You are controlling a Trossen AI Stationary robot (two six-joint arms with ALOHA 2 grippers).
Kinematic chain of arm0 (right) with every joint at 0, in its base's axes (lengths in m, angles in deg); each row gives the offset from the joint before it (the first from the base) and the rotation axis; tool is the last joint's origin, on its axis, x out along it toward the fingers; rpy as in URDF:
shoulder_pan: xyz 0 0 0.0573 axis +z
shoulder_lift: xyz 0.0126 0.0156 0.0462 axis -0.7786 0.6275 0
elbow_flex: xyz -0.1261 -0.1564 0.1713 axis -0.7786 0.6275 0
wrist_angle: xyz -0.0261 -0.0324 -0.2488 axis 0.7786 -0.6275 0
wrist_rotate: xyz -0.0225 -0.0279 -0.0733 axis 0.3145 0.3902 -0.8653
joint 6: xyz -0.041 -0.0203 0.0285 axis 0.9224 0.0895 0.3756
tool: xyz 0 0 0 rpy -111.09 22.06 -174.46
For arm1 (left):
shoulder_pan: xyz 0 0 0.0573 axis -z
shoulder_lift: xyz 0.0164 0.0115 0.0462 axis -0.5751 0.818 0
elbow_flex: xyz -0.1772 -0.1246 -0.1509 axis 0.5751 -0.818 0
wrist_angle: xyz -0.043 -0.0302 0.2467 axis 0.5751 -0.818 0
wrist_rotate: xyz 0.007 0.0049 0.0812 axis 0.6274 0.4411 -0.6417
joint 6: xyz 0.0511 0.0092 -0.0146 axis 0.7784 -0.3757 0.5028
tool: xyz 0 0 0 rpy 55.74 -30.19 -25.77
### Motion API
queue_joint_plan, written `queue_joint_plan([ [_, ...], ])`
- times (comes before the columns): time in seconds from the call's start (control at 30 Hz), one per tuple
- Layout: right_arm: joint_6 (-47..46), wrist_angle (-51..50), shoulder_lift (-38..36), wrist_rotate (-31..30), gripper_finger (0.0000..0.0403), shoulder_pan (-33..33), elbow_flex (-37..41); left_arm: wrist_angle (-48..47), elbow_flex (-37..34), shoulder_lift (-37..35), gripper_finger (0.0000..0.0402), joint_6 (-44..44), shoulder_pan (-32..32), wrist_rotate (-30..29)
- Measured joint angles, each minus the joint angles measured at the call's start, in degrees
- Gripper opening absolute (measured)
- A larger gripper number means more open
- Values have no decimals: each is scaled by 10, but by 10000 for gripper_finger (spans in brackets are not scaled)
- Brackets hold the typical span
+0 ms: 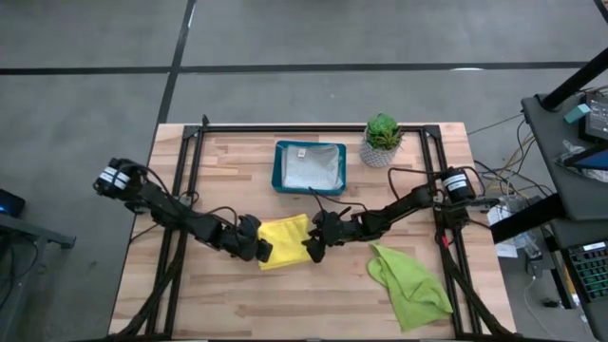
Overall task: Fold microfiber towels
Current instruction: Put the folded yellow microfiber cloth into the bin
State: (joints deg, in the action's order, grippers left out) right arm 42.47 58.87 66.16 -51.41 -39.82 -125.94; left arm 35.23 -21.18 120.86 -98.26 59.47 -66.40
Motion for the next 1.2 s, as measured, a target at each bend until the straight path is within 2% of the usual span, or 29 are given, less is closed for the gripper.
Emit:
queue_joint_plan([
  [0.2,-7,9,1,9,205,0,0,2,0,0,96,25,0,-5],
  [0.37,-14,7,1,9,193,-4,0,10,-1,1,52,38,0,-10],
  [0.43,-4,6,1,9,153,-6,0,12,-1,1,39,40,0,-10],
  [0.57,27,13,1,8,34,-6,0,14,-1,1,18,57,0,-11],
  [0.6,33,13,1,8,24,-6,0,14,-1,1,13,63,0,-11],
  [0.93,67,9,-32,9,10,-11,0,8,4,-29,2,159,-11,-16],
  [1.2,132,-14,-100,8,9,-47,0,-1,23,-109,1,342,-106,-20],
])
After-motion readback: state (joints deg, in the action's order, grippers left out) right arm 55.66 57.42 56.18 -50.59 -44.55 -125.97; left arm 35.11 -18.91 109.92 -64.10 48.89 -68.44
